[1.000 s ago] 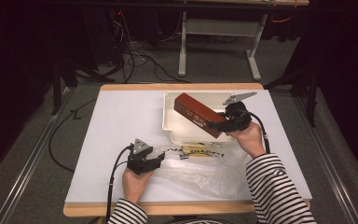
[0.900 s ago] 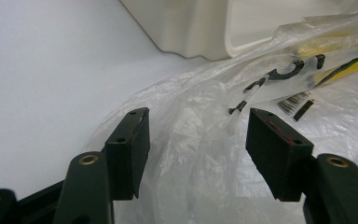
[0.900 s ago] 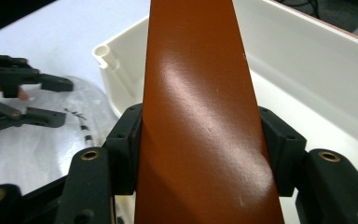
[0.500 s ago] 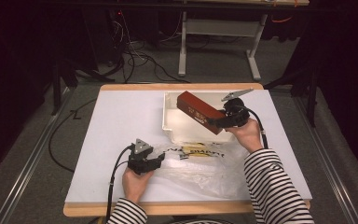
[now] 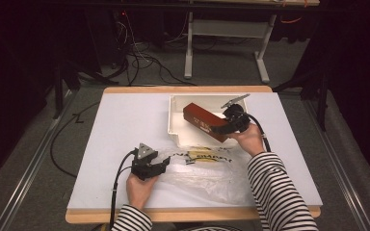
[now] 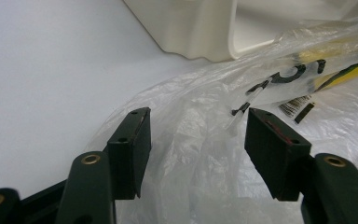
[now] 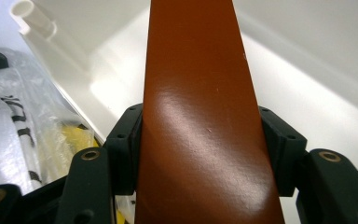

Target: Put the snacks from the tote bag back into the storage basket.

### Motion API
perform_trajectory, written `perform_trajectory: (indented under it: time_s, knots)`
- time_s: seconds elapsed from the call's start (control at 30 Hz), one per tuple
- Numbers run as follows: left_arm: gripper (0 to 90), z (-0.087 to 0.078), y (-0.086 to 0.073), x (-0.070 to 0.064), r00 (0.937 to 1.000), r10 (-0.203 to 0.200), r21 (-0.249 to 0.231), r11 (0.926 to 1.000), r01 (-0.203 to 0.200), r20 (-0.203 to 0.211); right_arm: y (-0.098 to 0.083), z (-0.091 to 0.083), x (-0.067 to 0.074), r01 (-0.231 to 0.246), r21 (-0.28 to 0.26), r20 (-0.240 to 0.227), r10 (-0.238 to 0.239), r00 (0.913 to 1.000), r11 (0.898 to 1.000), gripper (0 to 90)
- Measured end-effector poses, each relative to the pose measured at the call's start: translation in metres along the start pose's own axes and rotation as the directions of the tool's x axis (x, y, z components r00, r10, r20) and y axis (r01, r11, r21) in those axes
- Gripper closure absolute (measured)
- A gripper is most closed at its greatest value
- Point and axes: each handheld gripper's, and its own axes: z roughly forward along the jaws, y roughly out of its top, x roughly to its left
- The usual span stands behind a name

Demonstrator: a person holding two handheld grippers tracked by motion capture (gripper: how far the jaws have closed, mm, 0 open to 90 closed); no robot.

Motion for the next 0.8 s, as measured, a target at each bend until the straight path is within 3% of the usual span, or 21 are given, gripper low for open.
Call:
perform_trajectory:
  time_s: [0.17,0.23,0.47,0.8]
  knots:
    - [41.5,0.001,0.0,-0.001,1.0,0.002,0.003,1.0,-0.002,-0.005,-0.002,0.013,0.0,-0.028,0.021,-0.003,0.028,0.9996,0.999,42.7]
    - [41.4,0.0,0.0,0.0,1.0,0.004,0.003,1.0,-0.004,-0.003,-0.002,0.016,0.0,-0.007,0.035,0.007,0.006,1.0,0.999,42.7]
    - [41.3,0.0,0.0,-0.001,1.0,0.007,0.006,1.0,-0.007,-0.001,-0.003,0.019,-0.003,-0.028,0.032,0.012,0.027,0.9996,0.999,42.3]
    - [41.5,0.001,0.0,-0.001,1.0,0.007,0.006,1.0,-0.007,-0.004,-0.004,0.025,-0.003,-0.009,0.064,0.021,0.008,0.9998,0.998,38.7]
